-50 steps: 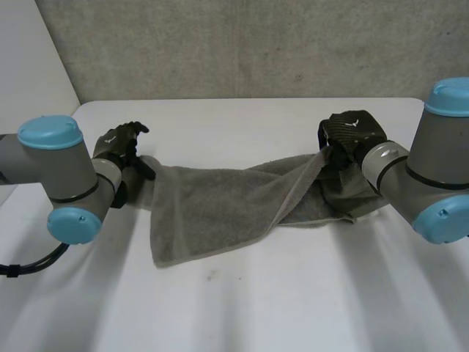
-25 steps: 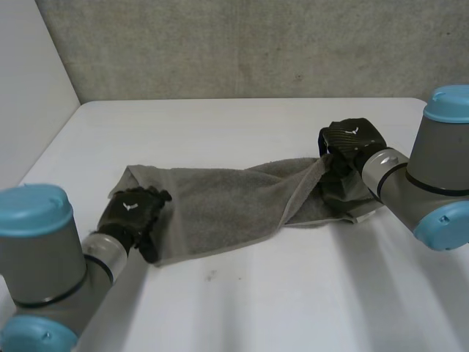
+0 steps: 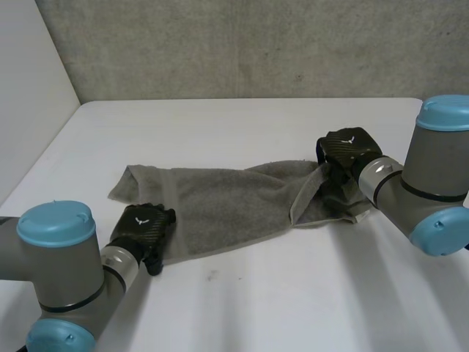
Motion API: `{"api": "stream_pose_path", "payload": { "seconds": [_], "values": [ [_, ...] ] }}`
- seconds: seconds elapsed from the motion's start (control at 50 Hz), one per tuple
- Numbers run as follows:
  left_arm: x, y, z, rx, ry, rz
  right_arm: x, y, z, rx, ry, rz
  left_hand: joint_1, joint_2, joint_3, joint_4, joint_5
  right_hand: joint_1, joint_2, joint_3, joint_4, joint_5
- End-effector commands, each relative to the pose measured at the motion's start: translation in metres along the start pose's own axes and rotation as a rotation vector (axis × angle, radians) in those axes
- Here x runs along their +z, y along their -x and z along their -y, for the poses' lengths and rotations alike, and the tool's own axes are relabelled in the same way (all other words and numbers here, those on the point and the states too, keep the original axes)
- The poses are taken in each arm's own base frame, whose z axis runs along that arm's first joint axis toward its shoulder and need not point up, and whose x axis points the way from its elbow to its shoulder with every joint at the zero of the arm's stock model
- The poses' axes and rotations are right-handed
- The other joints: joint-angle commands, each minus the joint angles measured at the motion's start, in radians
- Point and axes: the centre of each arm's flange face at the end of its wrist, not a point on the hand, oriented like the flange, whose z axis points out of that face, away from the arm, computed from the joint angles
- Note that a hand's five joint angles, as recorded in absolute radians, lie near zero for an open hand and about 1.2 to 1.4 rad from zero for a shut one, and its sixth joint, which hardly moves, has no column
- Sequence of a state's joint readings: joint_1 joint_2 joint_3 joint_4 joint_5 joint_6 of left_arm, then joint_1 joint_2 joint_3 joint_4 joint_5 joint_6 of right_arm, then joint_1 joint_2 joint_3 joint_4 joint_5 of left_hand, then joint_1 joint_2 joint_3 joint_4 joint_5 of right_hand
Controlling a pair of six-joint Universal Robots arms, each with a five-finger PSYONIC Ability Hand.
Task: Fold the towel.
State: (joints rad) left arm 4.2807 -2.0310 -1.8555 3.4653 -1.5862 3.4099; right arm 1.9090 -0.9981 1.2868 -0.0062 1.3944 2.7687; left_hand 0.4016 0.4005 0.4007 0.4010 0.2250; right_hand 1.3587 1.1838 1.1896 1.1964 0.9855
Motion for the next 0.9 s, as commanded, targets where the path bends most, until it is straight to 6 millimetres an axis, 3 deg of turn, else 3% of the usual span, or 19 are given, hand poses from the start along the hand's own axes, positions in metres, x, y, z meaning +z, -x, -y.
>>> {"api": "stream_pose_path", "payload": {
  "seconds": [0.02,0.24,0.38,0.42,0.44,0.48,0.56,0.74,0.82,0.9],
  "values": [
    [0.003,-0.002,0.003,0.001,-0.011,-0.004,0.000,0.001,-0.002,-0.004,0.005,0.003,0.231,0.232,0.232,0.232,0.233,0.038,0.212,0.207,0.200,0.236],
    [0.009,-0.002,0.017,-0.056,-0.059,-0.004,0.002,0.001,-0.003,-0.005,0.007,0.003,0.290,0.292,0.291,0.291,0.293,0.038,0.212,0.207,0.200,0.236],
    [0.015,-0.007,0.014,-0.052,-0.052,-0.016,0.002,0.001,-0.004,-0.021,0.009,0.005,0.302,0.303,0.303,0.303,0.304,0.038,0.212,0.207,0.200,0.236],
    [0.018,-0.008,0.013,-0.051,-0.048,-0.018,0.002,0.001,-0.004,-0.021,0.009,0.005,0.530,0.531,0.531,0.530,0.532,0.038,0.212,0.207,0.200,0.236],
    [0.018,-0.008,0.013,-0.051,-0.048,-0.018,0.002,0.001,-0.004,-0.021,0.009,0.005,0.531,0.532,0.532,0.532,0.533,0.038,0.212,0.207,0.200,0.236],
    [0.020,-0.007,0.014,-0.050,-0.053,-0.013,0.002,0.001,-0.004,-0.023,0.009,0.005,0.992,0.993,0.993,0.993,0.994,0.038,0.212,0.207,0.200,0.236],
    [0.020,-0.003,0.021,-0.054,-0.073,0.004,0.002,0.000,-0.002,-0.024,0.004,-0.002,0.995,0.996,0.996,0.995,0.997,0.038,0.212,0.207,0.200,0.236],
    [0.000,0.026,0.078,-0.065,-0.241,0.086,-0.008,-0.010,0.015,-0.041,-0.014,-0.021,0.995,0.996,0.996,0.995,0.997,0.038,0.212,0.207,0.200,0.236],
    [-0.023,0.048,0.108,-0.074,-0.327,0.143,-0.031,-0.012,0.028,-0.106,0.033,-0.002,0.995,0.996,0.996,0.995,0.997,0.038,0.212,0.207,0.200,0.236],
    [-0.040,0.056,0.116,-0.077,-0.311,0.156,-0.049,-0.014,0.028,-0.155,0.109,0.023,0.995,0.996,0.996,0.995,0.997,0.038,0.212,0.207,0.200,0.236]
  ]
}}
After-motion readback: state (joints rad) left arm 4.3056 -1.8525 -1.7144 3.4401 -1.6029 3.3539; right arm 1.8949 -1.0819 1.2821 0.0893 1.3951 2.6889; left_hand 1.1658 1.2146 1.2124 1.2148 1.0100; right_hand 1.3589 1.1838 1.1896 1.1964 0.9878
